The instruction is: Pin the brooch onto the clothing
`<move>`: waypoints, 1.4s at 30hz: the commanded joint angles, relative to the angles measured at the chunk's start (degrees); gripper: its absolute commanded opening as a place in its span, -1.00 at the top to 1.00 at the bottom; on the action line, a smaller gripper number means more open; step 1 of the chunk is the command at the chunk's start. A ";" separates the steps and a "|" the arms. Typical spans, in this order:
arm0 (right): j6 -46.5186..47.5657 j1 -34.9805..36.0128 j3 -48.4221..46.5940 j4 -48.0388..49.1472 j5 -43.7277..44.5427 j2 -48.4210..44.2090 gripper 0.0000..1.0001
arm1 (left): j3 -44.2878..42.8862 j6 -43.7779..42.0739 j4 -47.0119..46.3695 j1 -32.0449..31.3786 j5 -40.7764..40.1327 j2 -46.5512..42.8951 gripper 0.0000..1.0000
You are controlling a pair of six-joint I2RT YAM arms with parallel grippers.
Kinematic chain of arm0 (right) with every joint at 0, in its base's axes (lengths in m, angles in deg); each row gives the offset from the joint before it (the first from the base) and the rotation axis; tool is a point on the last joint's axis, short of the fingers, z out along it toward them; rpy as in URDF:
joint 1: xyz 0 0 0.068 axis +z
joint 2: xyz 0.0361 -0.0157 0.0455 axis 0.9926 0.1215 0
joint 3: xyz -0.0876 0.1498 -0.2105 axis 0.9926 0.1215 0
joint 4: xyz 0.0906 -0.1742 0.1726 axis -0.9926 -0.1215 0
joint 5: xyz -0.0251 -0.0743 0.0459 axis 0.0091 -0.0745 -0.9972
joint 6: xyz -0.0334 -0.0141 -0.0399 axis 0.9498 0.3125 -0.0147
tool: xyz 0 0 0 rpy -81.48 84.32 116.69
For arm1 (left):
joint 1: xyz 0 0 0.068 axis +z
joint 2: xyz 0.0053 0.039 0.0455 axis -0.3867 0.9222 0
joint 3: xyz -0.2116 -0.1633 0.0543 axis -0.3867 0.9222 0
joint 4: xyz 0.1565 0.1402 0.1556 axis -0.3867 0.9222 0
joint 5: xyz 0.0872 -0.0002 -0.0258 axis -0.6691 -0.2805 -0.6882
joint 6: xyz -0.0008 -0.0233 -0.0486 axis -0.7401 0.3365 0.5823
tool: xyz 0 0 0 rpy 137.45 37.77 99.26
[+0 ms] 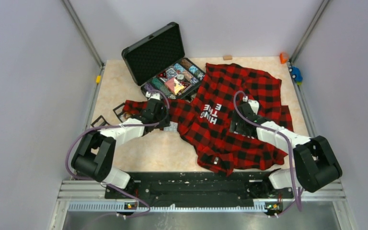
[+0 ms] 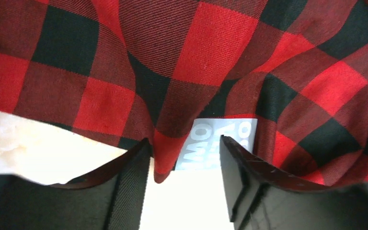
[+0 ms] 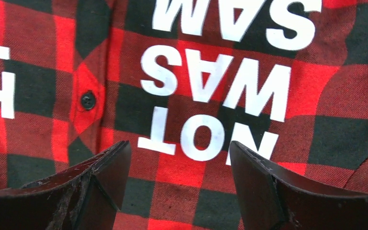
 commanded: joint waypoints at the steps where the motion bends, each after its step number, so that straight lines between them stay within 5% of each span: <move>1: -2.10 -3.89 1.29 0.10 -3.02 -2.17 -0.55 | 0.90 0.60 -5.29 0.68 1.30 1.91 0.05; 6: -1.98 -8.52 2.28 -0.95 -4.45 -2.96 -0.55 | 1.54 0.85 -4.99 3.09 0.84 2.08 0.97; 17: 0.19 -18.88 4.88 2.47 -13.19 0.37 -0.55 | 1.90 -0.41 -2.86 8.54 3.95 -0.58 1.00; 33: 2.02 -21.59 1.21 2.24 -14.56 3.26 -0.53 | -1.65 -3.40 0.38 10.78 9.65 -1.44 1.00; 39: 4.71 -21.59 -0.71 -0.82 -18.68 -3.27 -0.52 | -5.10 -3.62 3.56 10.73 15.63 -3.71 0.06; 42: 6.54 -21.63 -2.73 -2.79 -19.97 -7.41 -0.53 | -6.65 -4.52 5.61 10.69 16.79 -7.98 -0.24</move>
